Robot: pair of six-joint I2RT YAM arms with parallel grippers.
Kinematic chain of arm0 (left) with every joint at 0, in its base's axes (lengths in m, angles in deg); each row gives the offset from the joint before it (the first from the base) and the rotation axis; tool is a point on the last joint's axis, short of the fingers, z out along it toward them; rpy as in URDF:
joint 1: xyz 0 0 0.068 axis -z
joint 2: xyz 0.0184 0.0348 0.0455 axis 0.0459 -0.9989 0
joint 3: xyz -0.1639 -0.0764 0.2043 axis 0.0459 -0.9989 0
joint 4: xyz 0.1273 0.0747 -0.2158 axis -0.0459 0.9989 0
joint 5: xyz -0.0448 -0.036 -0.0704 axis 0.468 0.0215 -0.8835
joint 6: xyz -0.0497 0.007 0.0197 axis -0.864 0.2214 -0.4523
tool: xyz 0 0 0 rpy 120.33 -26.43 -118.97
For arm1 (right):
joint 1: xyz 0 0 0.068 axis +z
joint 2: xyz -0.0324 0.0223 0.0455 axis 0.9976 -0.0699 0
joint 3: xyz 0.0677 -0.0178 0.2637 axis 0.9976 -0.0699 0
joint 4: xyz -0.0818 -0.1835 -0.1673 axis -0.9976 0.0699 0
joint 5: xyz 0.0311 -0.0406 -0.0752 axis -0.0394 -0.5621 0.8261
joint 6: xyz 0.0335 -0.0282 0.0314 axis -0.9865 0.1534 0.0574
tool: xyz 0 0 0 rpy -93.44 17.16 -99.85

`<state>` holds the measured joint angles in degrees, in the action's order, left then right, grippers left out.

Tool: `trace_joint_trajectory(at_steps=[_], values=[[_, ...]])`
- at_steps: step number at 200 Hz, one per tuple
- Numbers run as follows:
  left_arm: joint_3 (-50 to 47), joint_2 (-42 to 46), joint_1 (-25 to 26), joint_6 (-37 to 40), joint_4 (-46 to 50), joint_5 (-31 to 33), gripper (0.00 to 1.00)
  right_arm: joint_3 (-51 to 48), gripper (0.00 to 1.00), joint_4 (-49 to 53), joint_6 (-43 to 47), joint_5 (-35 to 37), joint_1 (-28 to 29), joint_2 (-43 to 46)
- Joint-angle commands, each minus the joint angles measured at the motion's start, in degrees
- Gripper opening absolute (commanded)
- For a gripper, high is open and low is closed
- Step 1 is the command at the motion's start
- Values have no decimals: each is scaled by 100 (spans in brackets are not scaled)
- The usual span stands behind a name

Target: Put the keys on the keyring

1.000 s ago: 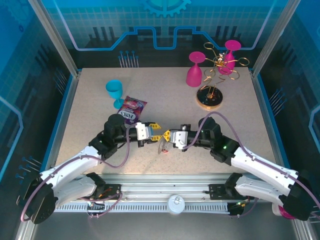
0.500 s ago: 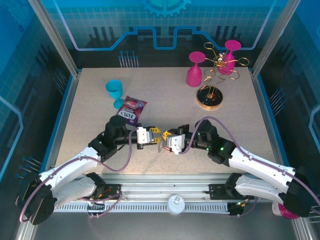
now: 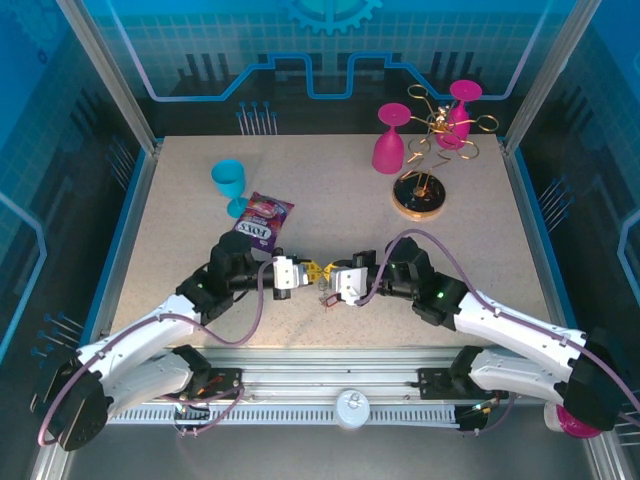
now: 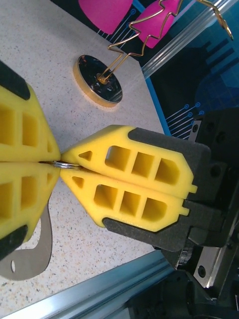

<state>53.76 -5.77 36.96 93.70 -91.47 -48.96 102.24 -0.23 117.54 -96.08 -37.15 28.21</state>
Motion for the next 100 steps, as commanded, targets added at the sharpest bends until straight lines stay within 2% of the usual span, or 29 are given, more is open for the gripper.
trace_joint_trajectory(at_steps=[1,22,35,43,72,100], values=[[-6,108,33,89,72,-36,0,196,0,0,-241,-282,48,12],[36,113,45,89,131,-29,0,201,1,67,-478,-337,-54,6],[108,103,46,15,223,60,0,201,28,103,-817,-282,-167,22],[204,87,39,-133,335,185,0,201,35,134,-1070,-143,-251,71],[1057,-99,41,-1072,1656,672,0,29,44,261,-2127,408,-570,522],[1958,-433,43,-2864,2945,1696,0,82,43,751,-2786,600,-592,930]])
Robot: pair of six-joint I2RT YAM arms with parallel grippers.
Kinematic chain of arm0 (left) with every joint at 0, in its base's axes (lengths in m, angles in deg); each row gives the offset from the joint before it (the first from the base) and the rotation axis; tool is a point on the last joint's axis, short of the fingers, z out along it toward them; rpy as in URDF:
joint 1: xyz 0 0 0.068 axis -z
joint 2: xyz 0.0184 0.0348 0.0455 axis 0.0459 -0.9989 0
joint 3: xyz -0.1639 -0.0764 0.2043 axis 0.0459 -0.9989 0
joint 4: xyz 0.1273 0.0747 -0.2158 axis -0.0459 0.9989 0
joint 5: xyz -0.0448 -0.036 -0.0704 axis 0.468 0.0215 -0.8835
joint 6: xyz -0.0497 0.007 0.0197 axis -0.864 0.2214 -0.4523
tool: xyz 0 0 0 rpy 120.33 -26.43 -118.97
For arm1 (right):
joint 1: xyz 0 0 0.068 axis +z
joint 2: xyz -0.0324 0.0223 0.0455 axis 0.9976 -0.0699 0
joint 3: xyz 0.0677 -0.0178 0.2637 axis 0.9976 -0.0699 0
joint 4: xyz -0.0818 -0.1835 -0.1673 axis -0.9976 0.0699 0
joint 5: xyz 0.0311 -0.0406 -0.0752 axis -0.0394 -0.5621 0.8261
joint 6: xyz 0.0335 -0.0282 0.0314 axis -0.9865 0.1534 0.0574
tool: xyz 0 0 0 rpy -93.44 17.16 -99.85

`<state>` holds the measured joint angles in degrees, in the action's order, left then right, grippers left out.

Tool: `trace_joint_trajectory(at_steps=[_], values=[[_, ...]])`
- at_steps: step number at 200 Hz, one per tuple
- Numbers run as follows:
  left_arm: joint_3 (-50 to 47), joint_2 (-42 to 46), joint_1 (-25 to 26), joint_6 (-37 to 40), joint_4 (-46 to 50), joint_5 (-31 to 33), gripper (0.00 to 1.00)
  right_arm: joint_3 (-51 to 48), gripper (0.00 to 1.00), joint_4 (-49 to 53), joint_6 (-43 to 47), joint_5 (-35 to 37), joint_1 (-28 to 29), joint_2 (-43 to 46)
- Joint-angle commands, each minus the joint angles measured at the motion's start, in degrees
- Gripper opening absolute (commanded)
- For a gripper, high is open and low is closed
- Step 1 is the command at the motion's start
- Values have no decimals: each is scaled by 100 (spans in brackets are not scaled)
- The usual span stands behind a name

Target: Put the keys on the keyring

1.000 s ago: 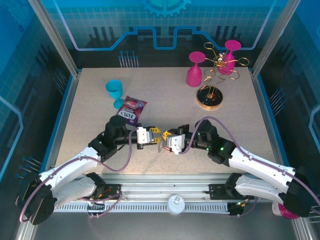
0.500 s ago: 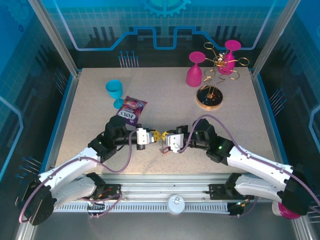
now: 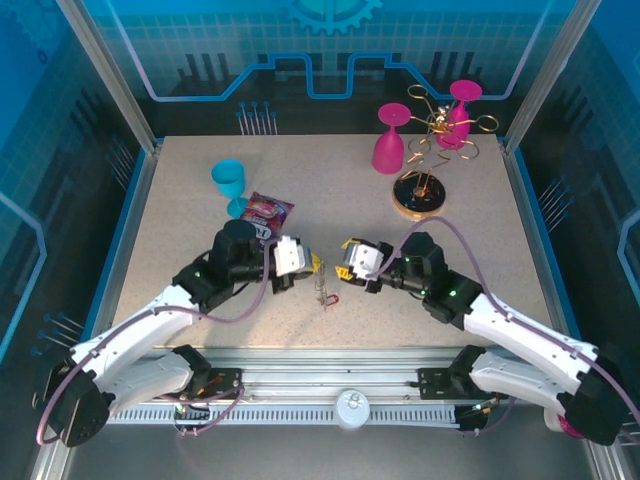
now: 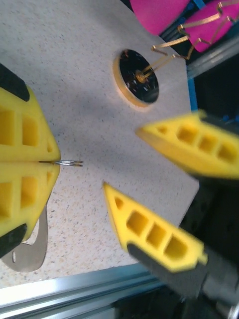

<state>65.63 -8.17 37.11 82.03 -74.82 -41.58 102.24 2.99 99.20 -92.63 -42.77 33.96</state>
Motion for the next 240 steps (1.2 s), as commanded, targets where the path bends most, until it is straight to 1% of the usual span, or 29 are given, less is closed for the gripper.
trace_joint_trajectory(at_steps=[1,14,27,35,49,65,89,98,130,148,166,183,200,222,240], values=[[808,-198,30,-1774,1320,1001,0,102,43,453,-976,252,-32,364],[1245,-364,24,-2452,2031,1430,0,295,39,839,-1314,144,24,415],[1639,-513,29,-2961,2605,1639,0,448,34,1095,-1585,-171,157,402],[1831,-588,29,-3287,2855,1697,0,466,31,1065,-1726,-409,297,378],[2108,-706,24,-3858,3155,1754,0,353,29,689,-1848,-690,673,287],[2394,-870,31,-4443,3451,1735,0,188,29,37,-1962,-455,1096,70],[3012,-1252,25,-5281,4170,1761,0,-1,29,-934,-2242,-507,1355,-458],[3324,-1461,25,-5630,4543,1770,0,-66,29,-1237,-2257,-360,1411,-688],[4267,-2205,15,-6562,5781,1401,0,-421,29,-2183,-2148,800,1384,-1091],[4528,-2404,2,-6924,6088,1097,0,-517,29,-2423,-1989,1230,1291,-1197],[4545,-2483,-83,-7410,6195,662,0,-699,32,-2760,-1723,1424,1195,-1211],[4398,-2532,-233,-8032,6154,24,0,-922,33,-3274,-1519,1339,1020,-1192],[4243,-2550,-338,-8461,6095,-488,0,-1127,34,-3763,-1374,1039,856,-1187],[4063,-2491,-437,-8878,6033,-841,0,-1267,33,-4033,-936,640,828,-1251],[3927,-2436,-493,-9165,5978,-1046,0,-1444,32,-4466,-705,522,828,-1270]])
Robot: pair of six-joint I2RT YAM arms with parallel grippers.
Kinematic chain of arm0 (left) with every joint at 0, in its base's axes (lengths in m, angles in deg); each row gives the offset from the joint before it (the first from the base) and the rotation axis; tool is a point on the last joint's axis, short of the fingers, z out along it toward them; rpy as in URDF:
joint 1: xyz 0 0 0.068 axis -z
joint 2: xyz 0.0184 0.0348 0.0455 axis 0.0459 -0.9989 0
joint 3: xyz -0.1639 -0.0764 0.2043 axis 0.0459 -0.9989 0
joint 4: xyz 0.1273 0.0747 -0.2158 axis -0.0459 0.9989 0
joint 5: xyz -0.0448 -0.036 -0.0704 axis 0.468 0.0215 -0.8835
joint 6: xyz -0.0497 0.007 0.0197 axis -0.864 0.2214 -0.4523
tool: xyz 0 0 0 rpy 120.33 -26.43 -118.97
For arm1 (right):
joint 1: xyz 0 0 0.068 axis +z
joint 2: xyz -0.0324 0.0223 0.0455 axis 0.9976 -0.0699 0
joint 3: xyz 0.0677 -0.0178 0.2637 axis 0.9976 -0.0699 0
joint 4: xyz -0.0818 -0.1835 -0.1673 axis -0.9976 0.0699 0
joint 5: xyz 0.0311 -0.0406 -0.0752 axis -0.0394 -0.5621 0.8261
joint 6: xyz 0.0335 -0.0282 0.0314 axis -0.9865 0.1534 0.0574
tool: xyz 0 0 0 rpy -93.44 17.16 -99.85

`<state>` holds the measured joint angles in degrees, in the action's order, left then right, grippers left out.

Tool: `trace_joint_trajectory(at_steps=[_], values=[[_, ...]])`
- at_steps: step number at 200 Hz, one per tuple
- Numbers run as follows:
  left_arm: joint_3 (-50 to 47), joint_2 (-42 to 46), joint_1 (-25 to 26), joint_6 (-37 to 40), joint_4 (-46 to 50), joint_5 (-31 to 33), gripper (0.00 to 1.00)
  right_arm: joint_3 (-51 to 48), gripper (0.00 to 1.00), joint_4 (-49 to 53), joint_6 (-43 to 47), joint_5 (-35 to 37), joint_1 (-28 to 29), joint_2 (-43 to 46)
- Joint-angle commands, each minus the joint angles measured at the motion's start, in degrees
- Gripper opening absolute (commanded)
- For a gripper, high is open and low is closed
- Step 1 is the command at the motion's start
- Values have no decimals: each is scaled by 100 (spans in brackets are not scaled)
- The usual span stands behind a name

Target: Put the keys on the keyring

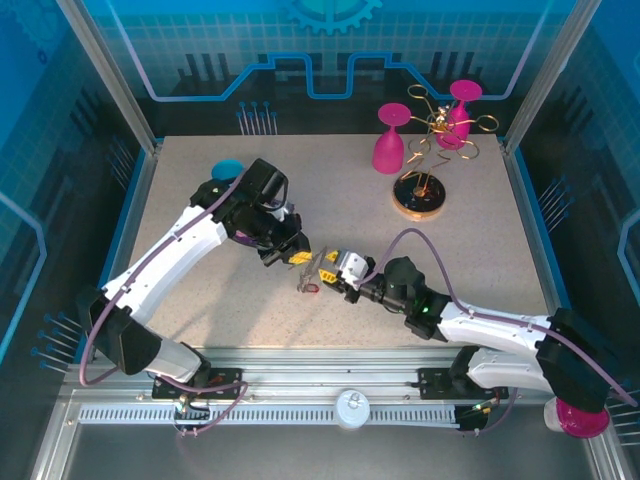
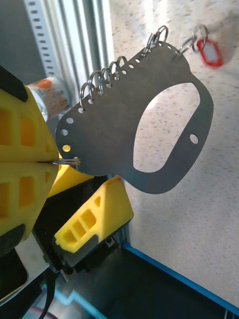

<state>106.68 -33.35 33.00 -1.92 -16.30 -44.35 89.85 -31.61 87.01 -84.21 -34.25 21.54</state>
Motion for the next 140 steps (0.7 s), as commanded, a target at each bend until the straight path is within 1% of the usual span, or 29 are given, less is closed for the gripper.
trace_joint_trajectory(at_steps=[1,25,43,78,105,140], values=[[-185,86,-83,-787,126,-777,0,-213,32,-1027,525,-320,-24,-20],[-390,141,-129,-1157,-4,-1057,0,-310,29,-1291,777,-472,-24,76],[-615,246,-160,-1515,-266,-1263,0,-253,28,-1129,1053,-648,-16,86],[-815,378,-213,-1832,-340,-1313,0,-192,28,-998,1356,-703,-16,30],[-955,467,-240,-2103,-582,-1365,0,-151,27,-918,1427,-797,-10,12],[-1096,530,-290,-2228,-714,-1383,0,-272,27,-927,1440,-740,-12,127]])
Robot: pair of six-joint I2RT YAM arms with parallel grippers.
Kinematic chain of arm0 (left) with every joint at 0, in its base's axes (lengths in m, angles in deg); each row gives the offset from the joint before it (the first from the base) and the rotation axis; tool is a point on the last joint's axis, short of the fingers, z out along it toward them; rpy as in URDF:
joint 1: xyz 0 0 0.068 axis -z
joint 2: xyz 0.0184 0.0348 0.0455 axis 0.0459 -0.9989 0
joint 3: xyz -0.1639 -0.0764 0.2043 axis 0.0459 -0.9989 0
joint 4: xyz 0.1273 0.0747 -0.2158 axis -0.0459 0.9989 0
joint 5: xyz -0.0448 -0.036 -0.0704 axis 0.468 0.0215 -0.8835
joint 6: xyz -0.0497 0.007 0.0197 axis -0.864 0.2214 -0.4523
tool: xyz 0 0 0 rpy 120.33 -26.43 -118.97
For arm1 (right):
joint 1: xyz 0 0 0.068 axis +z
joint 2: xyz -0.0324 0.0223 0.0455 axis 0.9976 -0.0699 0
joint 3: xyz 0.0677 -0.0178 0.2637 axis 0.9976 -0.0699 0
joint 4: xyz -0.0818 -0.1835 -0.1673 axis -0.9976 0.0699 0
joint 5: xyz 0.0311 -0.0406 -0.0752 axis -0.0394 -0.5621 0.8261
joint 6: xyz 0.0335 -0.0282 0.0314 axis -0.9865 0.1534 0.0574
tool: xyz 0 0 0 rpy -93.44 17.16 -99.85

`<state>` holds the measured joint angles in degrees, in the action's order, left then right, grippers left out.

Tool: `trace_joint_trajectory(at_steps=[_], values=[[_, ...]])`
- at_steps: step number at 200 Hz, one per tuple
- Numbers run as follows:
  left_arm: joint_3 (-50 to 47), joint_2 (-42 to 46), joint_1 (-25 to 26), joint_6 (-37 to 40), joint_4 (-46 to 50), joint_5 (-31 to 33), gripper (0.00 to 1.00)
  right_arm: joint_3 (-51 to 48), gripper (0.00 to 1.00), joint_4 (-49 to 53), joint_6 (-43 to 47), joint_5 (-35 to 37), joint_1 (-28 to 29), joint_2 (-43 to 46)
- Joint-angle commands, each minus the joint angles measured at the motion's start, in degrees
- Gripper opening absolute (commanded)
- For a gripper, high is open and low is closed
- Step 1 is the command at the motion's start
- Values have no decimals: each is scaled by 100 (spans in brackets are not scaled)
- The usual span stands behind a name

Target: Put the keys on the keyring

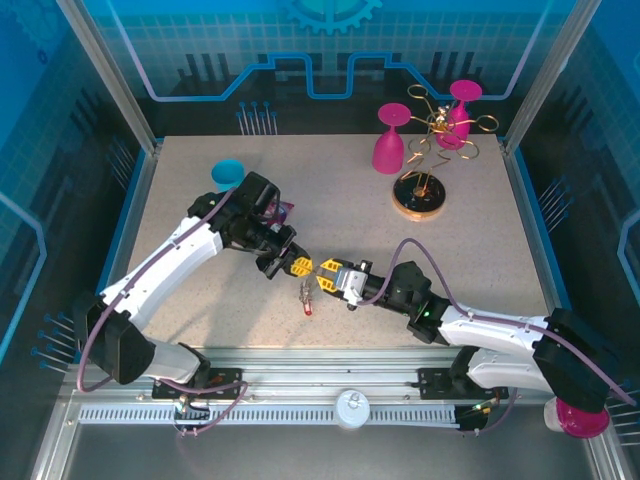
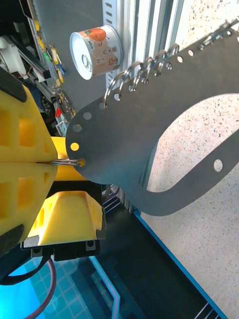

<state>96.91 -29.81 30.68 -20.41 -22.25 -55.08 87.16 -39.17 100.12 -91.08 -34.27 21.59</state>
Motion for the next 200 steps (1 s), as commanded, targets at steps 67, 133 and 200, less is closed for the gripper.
trace_joint_trajectory(at_steps=[67,133,200], values=[[-269,277,-65,-582,-305,-380,0,193,22,-332,68,-196,25,-127],[-318,308,-64,-651,-371,-393,0,359,21,-449,138,-121,39,-322],[-382,359,-64,-738,-523,-462,0,505,3,-244,277,33,50,-399]])
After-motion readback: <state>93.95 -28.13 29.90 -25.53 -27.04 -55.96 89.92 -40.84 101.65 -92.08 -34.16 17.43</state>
